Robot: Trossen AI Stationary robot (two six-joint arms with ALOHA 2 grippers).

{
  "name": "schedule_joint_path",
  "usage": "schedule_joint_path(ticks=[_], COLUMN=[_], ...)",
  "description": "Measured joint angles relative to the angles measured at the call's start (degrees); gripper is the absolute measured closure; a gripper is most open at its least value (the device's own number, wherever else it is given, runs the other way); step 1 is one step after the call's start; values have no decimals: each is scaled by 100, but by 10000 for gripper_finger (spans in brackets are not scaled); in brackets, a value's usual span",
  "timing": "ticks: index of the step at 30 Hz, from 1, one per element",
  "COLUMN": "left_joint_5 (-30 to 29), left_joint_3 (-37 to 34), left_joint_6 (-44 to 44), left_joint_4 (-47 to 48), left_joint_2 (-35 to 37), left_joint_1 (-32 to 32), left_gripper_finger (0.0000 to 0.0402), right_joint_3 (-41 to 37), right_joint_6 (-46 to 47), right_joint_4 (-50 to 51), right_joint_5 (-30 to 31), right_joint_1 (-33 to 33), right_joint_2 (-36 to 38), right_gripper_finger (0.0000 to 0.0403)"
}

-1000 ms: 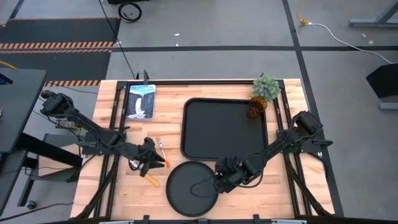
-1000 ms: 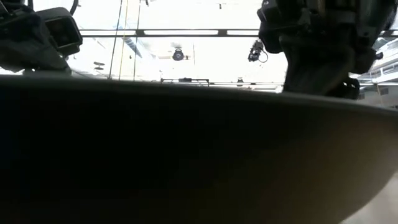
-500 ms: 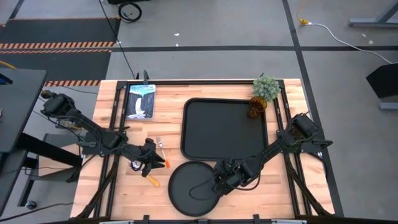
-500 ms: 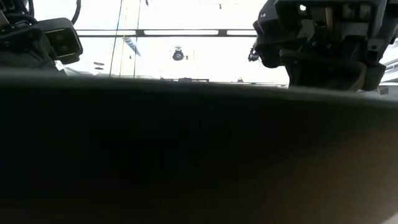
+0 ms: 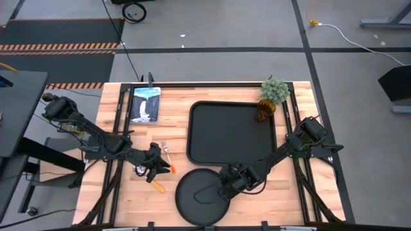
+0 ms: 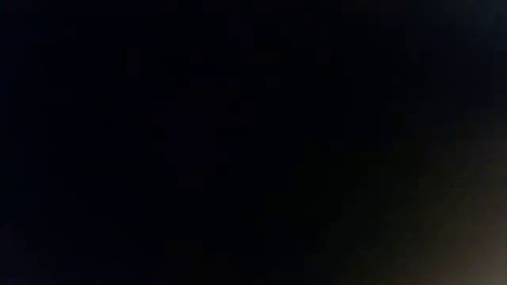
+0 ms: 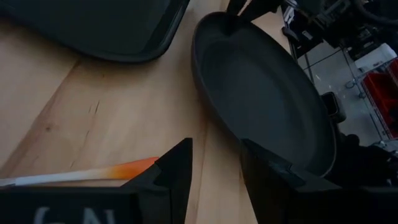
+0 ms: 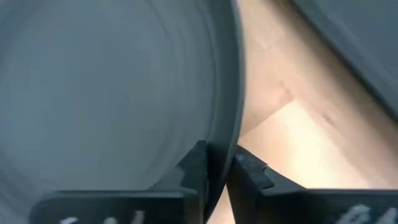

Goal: Pick and place plate/cup/fork/spoon on tray
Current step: Put the black plate on the black tray

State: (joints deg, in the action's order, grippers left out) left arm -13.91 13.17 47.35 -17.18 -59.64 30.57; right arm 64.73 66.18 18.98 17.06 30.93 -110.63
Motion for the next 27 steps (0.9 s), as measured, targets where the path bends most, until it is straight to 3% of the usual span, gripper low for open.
schedule_joint_path(ticks=[5, 10, 27], left_joint_5=[0, 0, -1], left_joint_3=[0, 0, 0], left_joint_6=[-4, -4, -73], left_joint_4=[1, 1, 3], left_joint_2=[0, 0, 0], left_joint_1=[0, 0, 0], left_gripper_finger=[260, 260, 260], right_joint_3=[13, 2, -2], right_joint_6=[-40, -150, -556], right_joint_4=[61, 370, 2760], right_joint_5=[-74, -9, 730], right_joint_1=[-105, -114, -332], right_joint_2=[31, 243, 2055], right_gripper_finger=[383, 390, 393])
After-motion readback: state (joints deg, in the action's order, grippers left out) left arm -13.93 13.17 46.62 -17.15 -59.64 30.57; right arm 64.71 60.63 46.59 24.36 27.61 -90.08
